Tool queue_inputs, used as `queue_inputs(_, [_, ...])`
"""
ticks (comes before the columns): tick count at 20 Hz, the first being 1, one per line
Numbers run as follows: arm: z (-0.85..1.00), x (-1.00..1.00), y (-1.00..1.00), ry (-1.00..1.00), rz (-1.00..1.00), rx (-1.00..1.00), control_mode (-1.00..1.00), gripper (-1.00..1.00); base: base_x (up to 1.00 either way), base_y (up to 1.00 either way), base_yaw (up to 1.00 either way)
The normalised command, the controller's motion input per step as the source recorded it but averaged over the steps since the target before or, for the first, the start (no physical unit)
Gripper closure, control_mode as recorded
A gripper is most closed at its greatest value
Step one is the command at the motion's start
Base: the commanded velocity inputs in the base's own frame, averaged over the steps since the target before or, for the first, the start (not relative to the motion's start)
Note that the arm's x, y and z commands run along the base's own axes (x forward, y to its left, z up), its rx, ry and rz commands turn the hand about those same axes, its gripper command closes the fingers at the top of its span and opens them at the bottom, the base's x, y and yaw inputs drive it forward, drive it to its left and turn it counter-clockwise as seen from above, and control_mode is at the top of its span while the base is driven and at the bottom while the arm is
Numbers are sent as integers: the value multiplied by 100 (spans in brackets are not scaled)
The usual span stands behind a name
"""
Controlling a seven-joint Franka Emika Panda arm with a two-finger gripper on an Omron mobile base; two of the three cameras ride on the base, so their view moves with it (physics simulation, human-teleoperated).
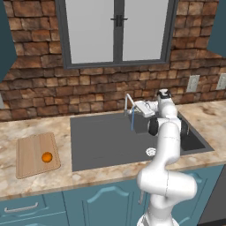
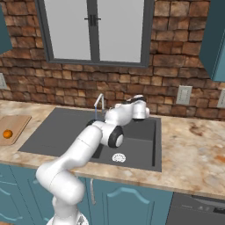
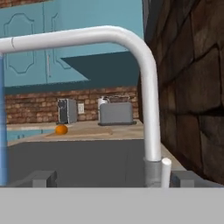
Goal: Pick the tangerine from the sink and place it on the cutting board to airdry. Then turn off the sink faucet.
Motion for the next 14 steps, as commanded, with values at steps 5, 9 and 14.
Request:
queue_inputs(5, [43,52,100,-6,8,0,-100,100,0,0,0])
queue_inputs(9, [46,52,100,-8,5,0,-100,100,0,0,0])
queue_inputs(14, [68,40,100,-10,5,-10,-100,100,0,0,0])
